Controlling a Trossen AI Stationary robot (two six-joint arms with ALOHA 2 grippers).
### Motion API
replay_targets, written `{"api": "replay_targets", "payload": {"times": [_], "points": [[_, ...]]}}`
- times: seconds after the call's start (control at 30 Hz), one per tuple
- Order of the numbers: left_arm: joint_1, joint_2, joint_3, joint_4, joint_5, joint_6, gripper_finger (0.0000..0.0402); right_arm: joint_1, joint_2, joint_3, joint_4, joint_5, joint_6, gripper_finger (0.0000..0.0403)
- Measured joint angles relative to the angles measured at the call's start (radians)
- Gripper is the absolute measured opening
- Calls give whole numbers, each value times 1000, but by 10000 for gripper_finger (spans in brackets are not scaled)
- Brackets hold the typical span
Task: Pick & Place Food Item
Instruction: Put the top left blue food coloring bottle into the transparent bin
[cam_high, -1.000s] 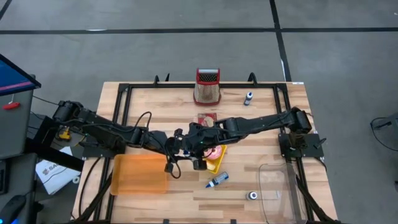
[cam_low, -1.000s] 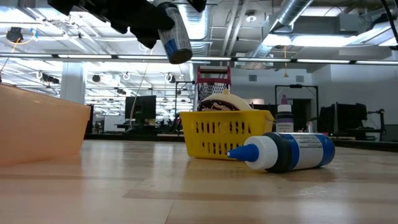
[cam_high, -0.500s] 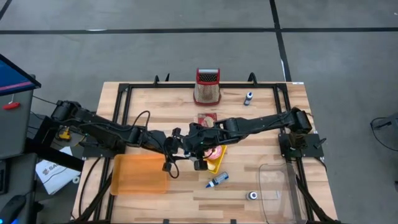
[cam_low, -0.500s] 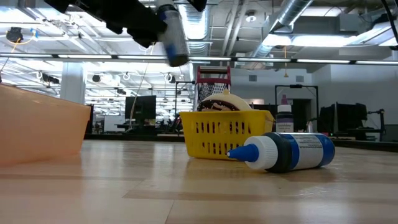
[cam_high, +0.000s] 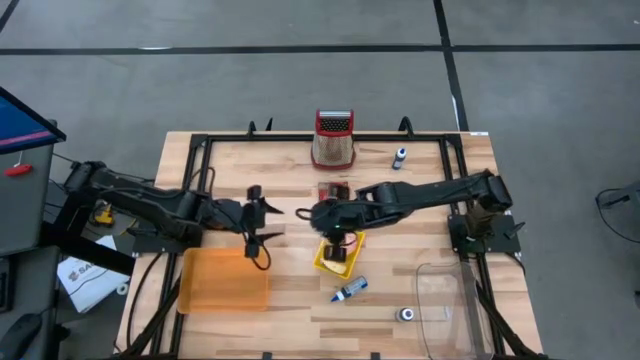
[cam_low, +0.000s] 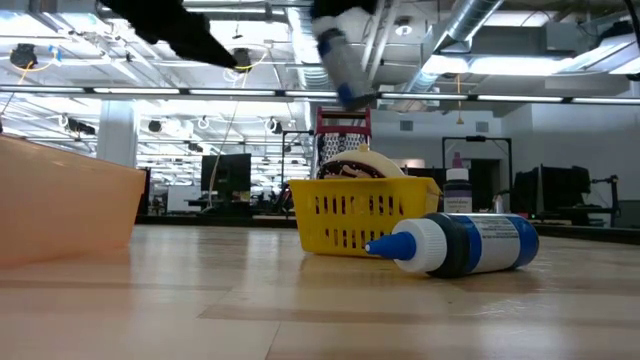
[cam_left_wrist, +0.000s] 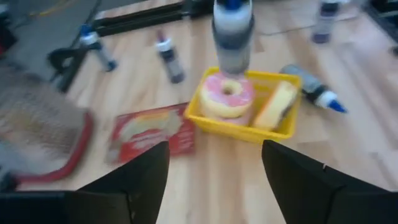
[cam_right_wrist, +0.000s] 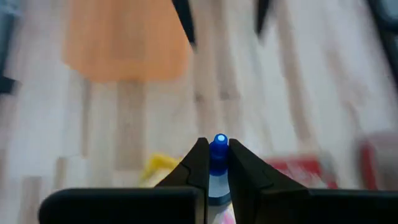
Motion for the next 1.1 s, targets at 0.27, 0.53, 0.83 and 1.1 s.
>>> {"api": "replay_targets", "payload": {"times": [0.27, 0.53, 0.83, 1.1], "points": [[3, -105, -45, -62, -146, -35, 251, 131, -92, 1, -258, 263, 334, 26], [2, -244, -63, -72, -234, -36, 250, 369, -113, -12, -614, 461, 905, 26], [-4, -313, -62, -76, -191, -88, 250, 614, -209, -246, -613, 470, 1434, 26], [-64, -261, -63, -25, -189, -104, 250, 823, -215, -369, -610, 448, 1831, 26]]}}
